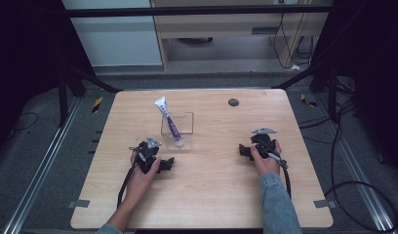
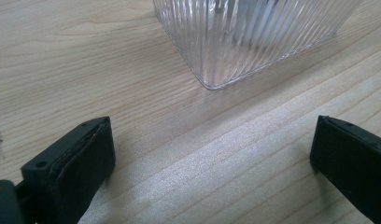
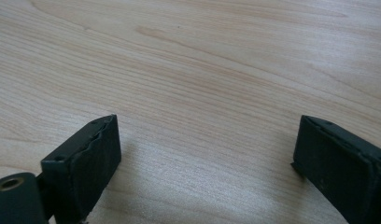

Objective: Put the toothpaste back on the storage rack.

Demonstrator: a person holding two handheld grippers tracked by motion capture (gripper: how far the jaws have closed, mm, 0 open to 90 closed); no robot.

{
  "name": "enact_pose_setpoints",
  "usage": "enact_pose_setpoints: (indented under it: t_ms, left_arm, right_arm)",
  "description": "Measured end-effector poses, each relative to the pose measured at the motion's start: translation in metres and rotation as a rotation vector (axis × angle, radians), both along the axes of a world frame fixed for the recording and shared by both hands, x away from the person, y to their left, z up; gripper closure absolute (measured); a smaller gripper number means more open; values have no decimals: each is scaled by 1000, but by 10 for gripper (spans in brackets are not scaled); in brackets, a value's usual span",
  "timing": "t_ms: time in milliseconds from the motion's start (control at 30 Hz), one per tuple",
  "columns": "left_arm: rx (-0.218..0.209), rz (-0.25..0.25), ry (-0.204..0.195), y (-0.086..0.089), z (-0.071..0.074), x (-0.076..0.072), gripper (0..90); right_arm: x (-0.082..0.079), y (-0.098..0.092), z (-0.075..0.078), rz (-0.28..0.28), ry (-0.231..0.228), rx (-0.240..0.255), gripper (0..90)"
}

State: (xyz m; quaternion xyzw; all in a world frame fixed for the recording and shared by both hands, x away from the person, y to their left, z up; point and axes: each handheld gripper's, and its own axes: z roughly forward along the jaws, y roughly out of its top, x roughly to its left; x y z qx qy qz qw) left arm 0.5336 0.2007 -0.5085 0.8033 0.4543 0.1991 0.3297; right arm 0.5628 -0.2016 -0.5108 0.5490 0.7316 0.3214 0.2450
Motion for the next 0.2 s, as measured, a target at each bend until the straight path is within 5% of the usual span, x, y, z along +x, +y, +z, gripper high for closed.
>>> enact_pose_setpoints:
  t_ms: [200]
  left_arm:
    - [0,0,0,0,0,0,0]
  right_arm:
    - [0,1,-1,-108,24,1,2]
